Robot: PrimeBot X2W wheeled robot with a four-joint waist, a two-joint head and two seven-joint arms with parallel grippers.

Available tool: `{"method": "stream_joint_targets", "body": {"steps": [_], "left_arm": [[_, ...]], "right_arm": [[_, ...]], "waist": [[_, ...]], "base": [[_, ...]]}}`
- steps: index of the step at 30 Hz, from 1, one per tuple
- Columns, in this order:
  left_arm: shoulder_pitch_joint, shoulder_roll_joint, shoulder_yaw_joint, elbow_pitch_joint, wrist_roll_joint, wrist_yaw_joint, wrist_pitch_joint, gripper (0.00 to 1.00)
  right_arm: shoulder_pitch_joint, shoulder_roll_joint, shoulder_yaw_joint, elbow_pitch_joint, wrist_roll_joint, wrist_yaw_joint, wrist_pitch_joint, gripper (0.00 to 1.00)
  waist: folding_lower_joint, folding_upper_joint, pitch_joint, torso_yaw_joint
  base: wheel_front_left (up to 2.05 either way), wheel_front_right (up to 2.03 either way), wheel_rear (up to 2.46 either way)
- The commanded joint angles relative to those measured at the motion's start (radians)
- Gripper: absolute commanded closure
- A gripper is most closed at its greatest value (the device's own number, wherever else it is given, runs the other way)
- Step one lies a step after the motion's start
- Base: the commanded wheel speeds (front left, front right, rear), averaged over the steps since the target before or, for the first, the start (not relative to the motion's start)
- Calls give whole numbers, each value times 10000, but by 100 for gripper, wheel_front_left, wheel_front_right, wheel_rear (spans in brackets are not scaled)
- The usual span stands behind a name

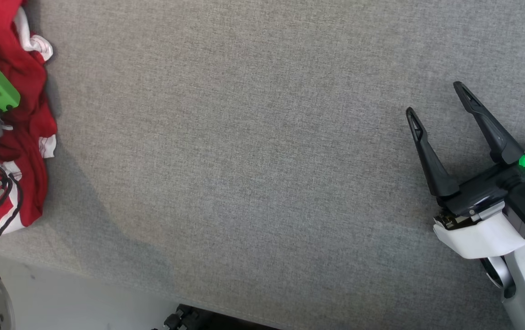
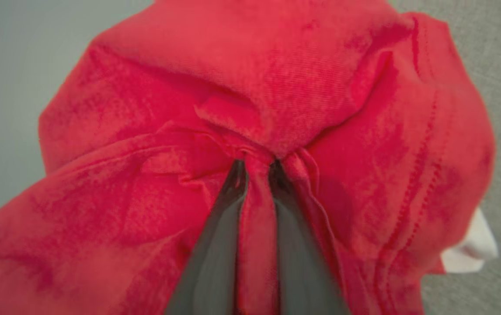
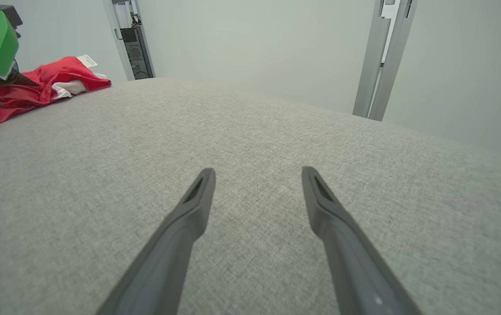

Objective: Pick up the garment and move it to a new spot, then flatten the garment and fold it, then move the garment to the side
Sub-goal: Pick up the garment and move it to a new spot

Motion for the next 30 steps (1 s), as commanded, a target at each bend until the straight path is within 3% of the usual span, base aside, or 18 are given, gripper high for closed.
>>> {"method": "stream_joint_targets", "body": {"steps": [1, 8, 15, 22, 30], "left_arm": [[148, -41, -59, -1, 39, -87, -376, 100], [-99, 434, -409, -346, 218, -206, -2118, 100], [-45, 360, -841, -1306, -343, -247, -3091, 100], [614, 414, -2090, -3723, -1071, -245, -2738, 100], [2000, 290, -3100, -7170, -1812, -237, -1506, 100]], "right_arm": [[208, -63, -24, 581, 65, -24, 119, 0], [319, 294, 257, 695, 161, -18, 95, 0], [558, 797, 431, 907, 305, -21, 62, 0], [882, 1608, 229, 1090, 521, -21, 61, 0], [1064, 2338, -427, 932, 561, -21, 61, 0]], "waist": [[0, 0, -83, 20], [0, 0, -883, 186], [0, 0, -2166, 276], [0, 0, -3485, -55], [0, 0, -4419, -1244]], "base": [[0, 0, 0], [0, 0, 0], [0, 0, 0], [0, 0, 0], [0, 0, 0]]}}
